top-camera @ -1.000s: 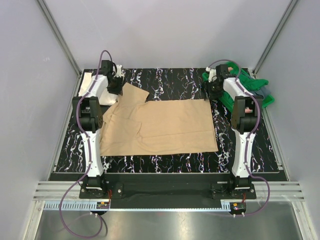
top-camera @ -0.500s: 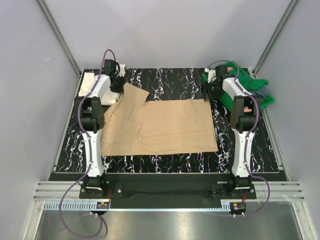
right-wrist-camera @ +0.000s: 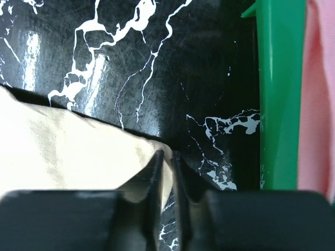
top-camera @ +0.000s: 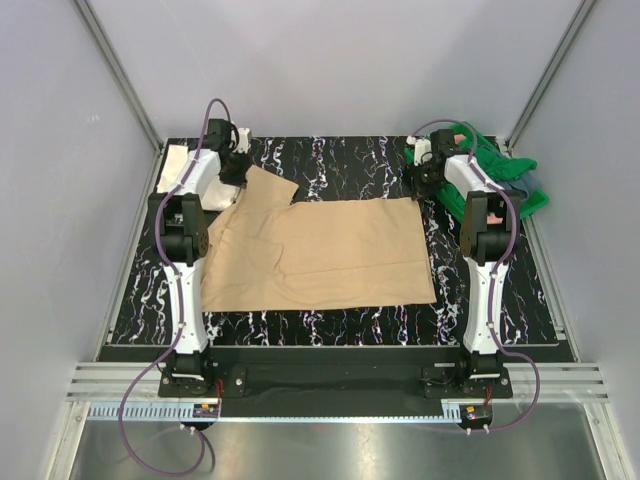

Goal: Fold and stack the t-shirts
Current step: Fold the tshirt

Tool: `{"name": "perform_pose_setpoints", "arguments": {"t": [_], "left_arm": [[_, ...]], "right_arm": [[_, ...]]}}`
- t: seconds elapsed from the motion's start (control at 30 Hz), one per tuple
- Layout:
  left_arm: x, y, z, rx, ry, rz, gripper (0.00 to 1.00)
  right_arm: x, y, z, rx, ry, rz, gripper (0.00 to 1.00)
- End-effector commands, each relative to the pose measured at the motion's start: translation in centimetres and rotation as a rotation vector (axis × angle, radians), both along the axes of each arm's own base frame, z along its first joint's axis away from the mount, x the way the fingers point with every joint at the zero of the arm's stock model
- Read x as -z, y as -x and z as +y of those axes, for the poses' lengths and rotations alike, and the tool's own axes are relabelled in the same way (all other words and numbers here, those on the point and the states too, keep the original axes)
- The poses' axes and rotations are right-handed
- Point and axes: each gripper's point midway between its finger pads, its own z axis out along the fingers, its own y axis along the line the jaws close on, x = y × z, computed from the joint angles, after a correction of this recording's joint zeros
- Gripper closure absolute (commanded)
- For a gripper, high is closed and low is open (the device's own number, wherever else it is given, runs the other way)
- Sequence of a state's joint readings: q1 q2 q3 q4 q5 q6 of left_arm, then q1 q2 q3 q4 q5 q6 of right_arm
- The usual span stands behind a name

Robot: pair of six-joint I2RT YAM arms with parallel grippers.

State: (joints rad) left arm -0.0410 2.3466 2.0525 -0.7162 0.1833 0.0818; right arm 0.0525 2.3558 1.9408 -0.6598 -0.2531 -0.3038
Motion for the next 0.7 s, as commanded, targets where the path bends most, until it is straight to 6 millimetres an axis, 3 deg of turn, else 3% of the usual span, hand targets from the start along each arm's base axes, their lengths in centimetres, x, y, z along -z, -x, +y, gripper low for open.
{"name": "perform_pose_setpoints", "arguments": {"t": [0.0,0.07,0.13,0.17,0.23,0.47,0.67], "left_arm": [[-3.8,-1.6,0.4,-0.011,-0.016,-0.108,1.00],[-4.0,-1.5,0.7,-0.033,-0.024,-0.109,1.00],[-4.7,-1.3,1.1,-0.066,-0.036,-0.119,1.00],[-5.4,-1.2,1.3,-0.076,-0.040,-0.131,1.00],[-5.5,-0.9,1.9,-0.114,-0.068,-0.133,1.00],[-7.3,0.6,4.1,-0.204,-0.120,-0.169,1.00],[-8.1,1.9,4.9,-0.273,-0.110,-0.190,1.00]], "right_arm": [[-1.4,-1.0,0.1,-0.022,-0.002,-0.043,0.88],[-2.3,-1.1,-0.1,-0.012,0.009,-0.059,0.99],[-2.8,-1.1,-0.5,0.007,0.027,-0.079,1.00],[-4.4,-2.0,-0.7,0.019,0.033,-0.140,1.00],[-4.5,-1.5,-1.3,0.043,0.060,-0.156,1.00],[-8.1,-1.8,-3.0,0.140,0.112,-0.342,1.00],[-8.6,-1.1,-3.0,0.175,0.090,-0.411,1.00]]}}
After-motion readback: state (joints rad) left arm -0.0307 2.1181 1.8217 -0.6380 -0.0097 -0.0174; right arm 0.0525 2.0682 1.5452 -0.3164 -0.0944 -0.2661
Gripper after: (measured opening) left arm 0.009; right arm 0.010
